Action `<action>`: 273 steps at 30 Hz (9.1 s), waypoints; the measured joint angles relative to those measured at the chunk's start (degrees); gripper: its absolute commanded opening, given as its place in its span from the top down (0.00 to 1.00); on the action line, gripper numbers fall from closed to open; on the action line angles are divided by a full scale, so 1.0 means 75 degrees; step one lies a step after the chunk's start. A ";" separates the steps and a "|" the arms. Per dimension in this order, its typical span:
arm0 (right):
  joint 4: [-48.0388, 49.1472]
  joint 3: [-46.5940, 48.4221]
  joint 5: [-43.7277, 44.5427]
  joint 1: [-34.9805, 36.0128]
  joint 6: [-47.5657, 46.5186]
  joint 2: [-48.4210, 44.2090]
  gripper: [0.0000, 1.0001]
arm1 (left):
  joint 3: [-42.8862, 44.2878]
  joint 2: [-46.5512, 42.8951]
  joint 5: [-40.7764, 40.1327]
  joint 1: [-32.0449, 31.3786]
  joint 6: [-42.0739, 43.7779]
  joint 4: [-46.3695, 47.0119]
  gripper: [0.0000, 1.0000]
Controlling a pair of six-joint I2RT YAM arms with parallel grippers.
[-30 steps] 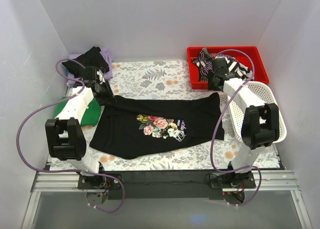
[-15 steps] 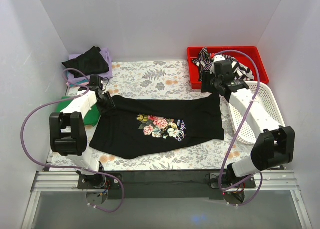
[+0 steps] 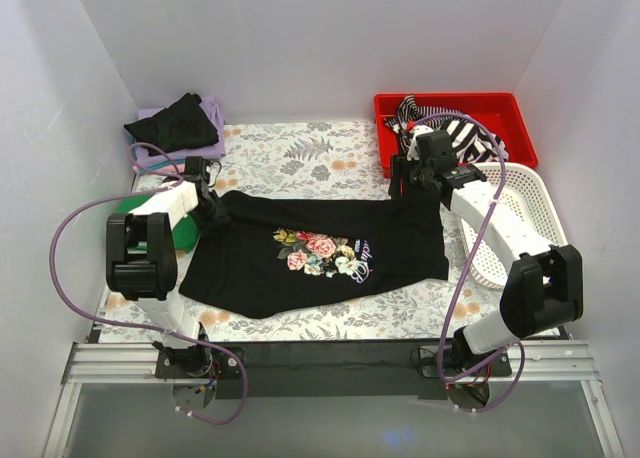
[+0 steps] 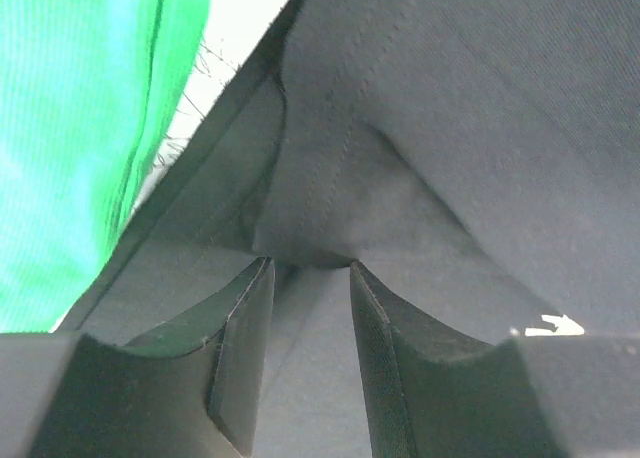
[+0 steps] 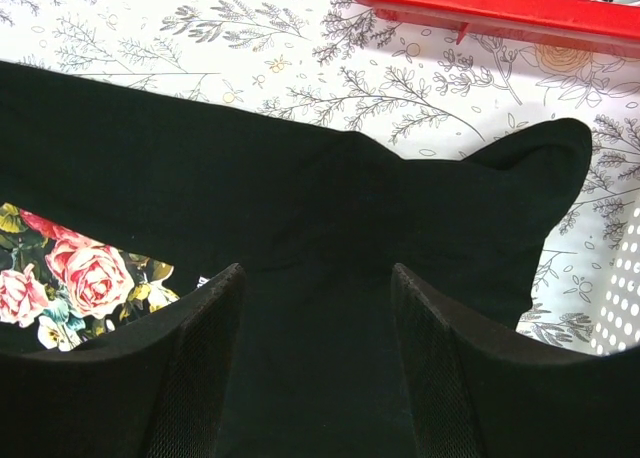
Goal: Fold and stack the t-shirts
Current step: Flatten the tshirt out
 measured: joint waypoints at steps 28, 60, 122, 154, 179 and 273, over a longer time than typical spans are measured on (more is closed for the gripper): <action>0.0041 -0.0353 -0.0533 0.0047 0.0000 0.0248 0.34 | 0.0469 0.0163 -0.1734 -0.0012 -0.0067 -0.0070 1.00; 0.0405 -0.1606 -0.1381 0.0248 -0.0195 0.0810 0.36 | 0.0979 0.0169 0.1725 -0.0548 0.0015 0.0836 0.70; 0.0350 0.0137 0.1186 -0.0970 0.0122 0.2212 0.28 | 0.1268 0.1064 -0.0583 -0.1142 -0.0058 -0.0361 0.69; 0.0801 0.0743 0.0985 -0.1728 0.0015 0.2162 0.99 | 0.2777 0.2229 -0.0323 -0.0460 0.0233 -0.0551 0.90; 0.0784 0.0536 0.0804 -0.1807 0.0015 0.2334 0.99 | 0.0755 0.0344 -0.0737 -0.0527 0.0009 -0.0944 0.80; -0.0437 -0.3182 0.0108 0.3057 0.2084 -0.1416 0.40 | 0.1577 0.1848 0.2669 -0.4036 -0.0501 0.0606 0.82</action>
